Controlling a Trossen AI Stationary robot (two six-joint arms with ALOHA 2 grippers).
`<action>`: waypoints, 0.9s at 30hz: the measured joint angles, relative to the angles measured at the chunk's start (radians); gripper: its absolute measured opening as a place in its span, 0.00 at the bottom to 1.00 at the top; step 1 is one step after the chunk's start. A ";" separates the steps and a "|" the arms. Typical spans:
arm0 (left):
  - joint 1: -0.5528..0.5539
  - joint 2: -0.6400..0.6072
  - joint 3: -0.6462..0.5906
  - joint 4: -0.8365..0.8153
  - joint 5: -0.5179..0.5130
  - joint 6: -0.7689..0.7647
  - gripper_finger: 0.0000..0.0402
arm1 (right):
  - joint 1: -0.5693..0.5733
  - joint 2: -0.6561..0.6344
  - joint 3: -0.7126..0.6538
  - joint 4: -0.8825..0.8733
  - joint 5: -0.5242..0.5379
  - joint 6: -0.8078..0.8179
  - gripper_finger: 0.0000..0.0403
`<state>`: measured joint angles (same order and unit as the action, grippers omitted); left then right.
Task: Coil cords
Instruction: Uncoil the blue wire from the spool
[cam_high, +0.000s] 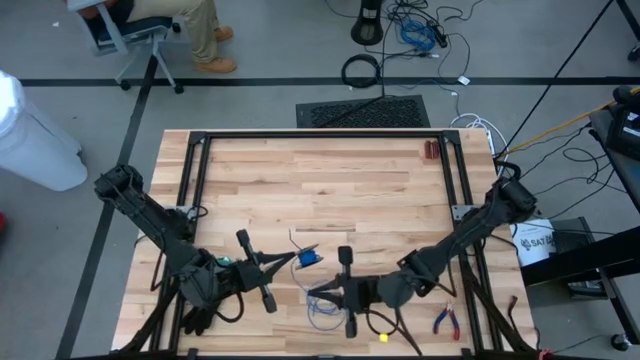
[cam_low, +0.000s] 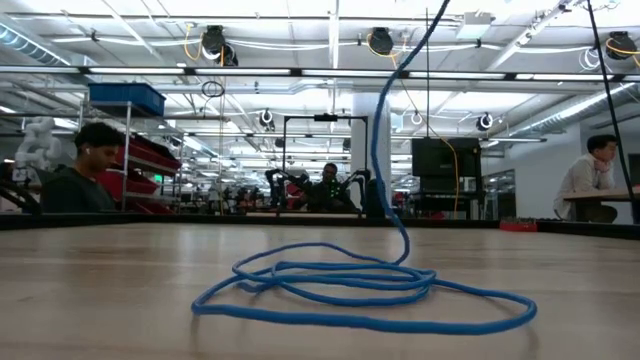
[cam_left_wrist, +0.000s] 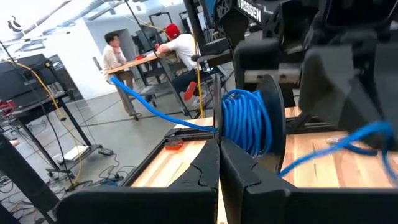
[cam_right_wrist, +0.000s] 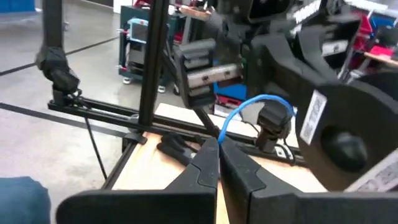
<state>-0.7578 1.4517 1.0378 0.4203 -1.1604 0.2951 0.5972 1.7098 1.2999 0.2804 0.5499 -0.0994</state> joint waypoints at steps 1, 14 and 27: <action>0.000 0.000 0.000 0.001 0.000 0.000 0.00 | -0.006 0.005 0.000 0.000 -0.001 0.005 0.00; -0.033 -0.010 0.000 0.035 0.000 0.008 0.00 | -0.029 0.019 0.000 -0.275 0.100 0.082 0.00; -0.067 -0.024 0.001 0.042 -0.073 0.053 0.00 | -0.031 -0.016 0.000 -0.593 0.215 0.222 0.07</action>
<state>-0.8245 1.4273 1.0389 0.4625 -1.2334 0.3481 0.5667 1.6937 1.2999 -0.3129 0.7652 0.1224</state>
